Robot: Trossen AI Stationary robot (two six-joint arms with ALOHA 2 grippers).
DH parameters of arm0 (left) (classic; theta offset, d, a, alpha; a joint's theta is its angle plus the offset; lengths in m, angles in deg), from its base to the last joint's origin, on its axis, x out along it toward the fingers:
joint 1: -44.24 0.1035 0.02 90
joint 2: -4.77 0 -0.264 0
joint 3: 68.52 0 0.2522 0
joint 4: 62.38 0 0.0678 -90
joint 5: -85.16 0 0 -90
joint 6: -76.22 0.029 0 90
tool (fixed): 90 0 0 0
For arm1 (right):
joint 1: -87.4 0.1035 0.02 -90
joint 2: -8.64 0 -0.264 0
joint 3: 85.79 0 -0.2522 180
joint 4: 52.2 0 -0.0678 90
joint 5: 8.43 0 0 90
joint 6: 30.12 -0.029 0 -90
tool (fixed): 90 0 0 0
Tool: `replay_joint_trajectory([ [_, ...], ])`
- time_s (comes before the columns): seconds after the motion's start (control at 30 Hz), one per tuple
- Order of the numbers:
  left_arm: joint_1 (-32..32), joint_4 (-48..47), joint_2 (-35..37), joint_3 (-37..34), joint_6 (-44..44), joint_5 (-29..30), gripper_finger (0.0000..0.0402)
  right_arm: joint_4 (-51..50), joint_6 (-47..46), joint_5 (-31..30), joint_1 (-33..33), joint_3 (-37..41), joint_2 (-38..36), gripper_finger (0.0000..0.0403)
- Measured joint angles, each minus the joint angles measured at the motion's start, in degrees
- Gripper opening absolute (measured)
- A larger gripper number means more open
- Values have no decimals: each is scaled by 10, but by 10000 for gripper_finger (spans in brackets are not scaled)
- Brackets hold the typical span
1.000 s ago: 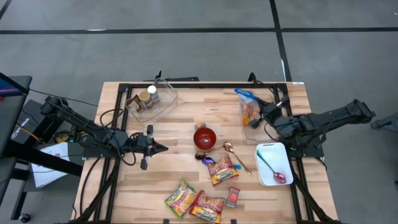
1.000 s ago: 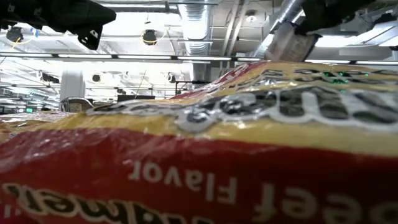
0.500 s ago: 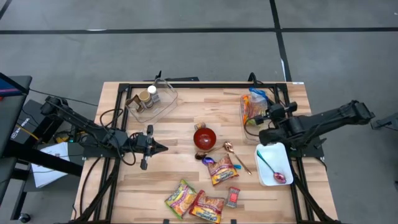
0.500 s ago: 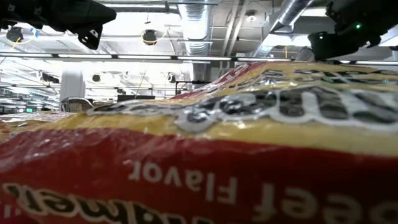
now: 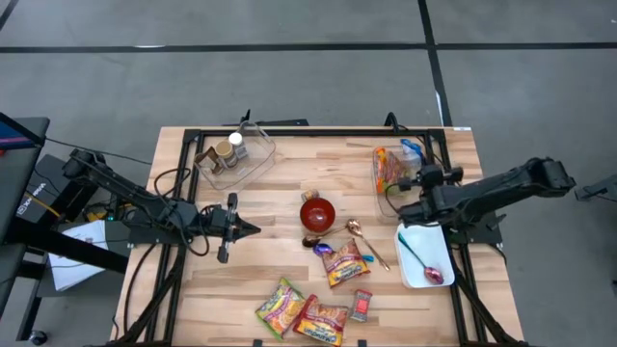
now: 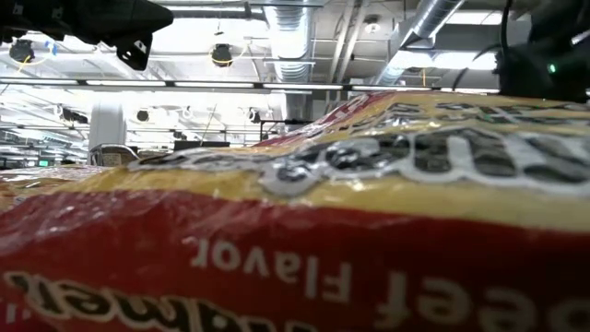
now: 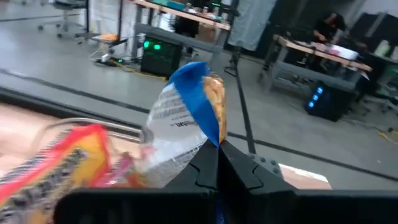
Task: Pick & Place Food Item
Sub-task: Put the blue noodle pack into the right transparent bin
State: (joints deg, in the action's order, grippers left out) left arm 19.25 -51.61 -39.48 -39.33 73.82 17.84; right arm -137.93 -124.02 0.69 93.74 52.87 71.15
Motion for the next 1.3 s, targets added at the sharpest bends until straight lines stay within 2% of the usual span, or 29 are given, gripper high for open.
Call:
replay_joint_trajectory([
  [0.17, 0, 0, 0, 0, 6, 0, 5, 9, -48, 4, -2, 34, 1, 0],
  [0.33, 11, 1, 0, 0, 6, 0, 6, 13, -48, 31, 1, 44, 1, 0],
  [0.57, 19, 2, 0, 0, 5, 0, 5, 89, 44, 61, 23, 43, 1, 0],
  [0.77, 19, 2, 0, 0, 5, 0, 4, 115, 104, 76, 23, 27, 1, 10],
  [0.9, 19, 2, 0, 0, 5, 0, 3, 115, 134, 94, 23, 14, 1, 61],
  [1.17, 19, 2, 0, 0, 6, 0, 3, 94, 134, 93, 24, -3, 1, 203],
  [1.3, 19, 2, 0, 0, 6, 0, 3, 94, 132, 65, 37, -12, 1, 236],
])
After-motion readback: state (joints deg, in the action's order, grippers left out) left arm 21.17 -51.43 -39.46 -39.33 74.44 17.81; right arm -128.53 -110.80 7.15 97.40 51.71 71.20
